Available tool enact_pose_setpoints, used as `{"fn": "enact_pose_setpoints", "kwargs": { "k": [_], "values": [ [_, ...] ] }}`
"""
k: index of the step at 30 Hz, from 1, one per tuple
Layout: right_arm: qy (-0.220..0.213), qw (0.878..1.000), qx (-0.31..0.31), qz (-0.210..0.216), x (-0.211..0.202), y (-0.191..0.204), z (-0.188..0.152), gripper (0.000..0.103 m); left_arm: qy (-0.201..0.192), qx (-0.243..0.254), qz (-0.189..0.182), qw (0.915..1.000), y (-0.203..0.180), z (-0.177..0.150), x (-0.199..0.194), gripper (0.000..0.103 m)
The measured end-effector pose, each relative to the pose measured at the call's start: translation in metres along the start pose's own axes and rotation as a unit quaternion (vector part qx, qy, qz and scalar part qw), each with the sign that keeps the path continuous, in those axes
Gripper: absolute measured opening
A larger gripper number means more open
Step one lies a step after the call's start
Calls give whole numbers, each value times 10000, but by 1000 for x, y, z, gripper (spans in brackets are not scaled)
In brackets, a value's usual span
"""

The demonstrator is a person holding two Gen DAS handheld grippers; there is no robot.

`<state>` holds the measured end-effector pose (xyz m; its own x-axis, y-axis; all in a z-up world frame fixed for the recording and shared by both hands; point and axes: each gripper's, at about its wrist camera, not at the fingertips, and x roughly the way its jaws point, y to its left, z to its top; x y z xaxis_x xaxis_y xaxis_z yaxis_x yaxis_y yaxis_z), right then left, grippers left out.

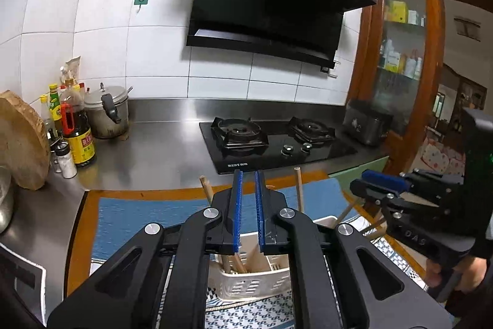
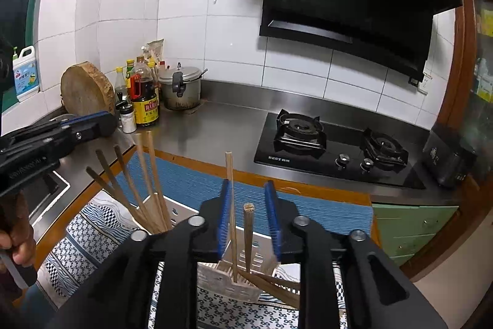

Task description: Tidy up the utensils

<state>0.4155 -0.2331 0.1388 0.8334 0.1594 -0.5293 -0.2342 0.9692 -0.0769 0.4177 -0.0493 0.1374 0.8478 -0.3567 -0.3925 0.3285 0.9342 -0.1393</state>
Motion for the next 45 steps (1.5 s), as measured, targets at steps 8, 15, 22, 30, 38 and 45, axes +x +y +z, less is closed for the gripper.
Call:
{"fn": "enact_pose_setpoints", "kwargs": {
  "k": [8, 15, 22, 30, 38, 45],
  "values": [
    [-92, 9999, 45, 9, -45, 4, -12, 44, -167, -54, 31, 9998, -3, -10, -50, 50],
    [-91, 9999, 65, 51, -94, 20, -48, 60, -188, -198, 111, 9996, -3, -45, -107, 74],
    [-164, 9995, 212, 148, -136, 39, -90, 83, -128, -293, 246, 9992, -6, -88, -149, 87],
    [-124, 9994, 268, 193, -163, 60, -136, 92, -102, -380, 633, 9972, -6, -135, -187, 95],
    [-77, 9991, 376, 197, -183, 77, -172, 94, -186, -347, 951, 9947, -15, -163, -217, 96],
    [-51, 9990, 428, 104, -195, 87, -193, 95, -116, -326, 1127, 9930, -25, -183, -232, 96]
  ]
}}
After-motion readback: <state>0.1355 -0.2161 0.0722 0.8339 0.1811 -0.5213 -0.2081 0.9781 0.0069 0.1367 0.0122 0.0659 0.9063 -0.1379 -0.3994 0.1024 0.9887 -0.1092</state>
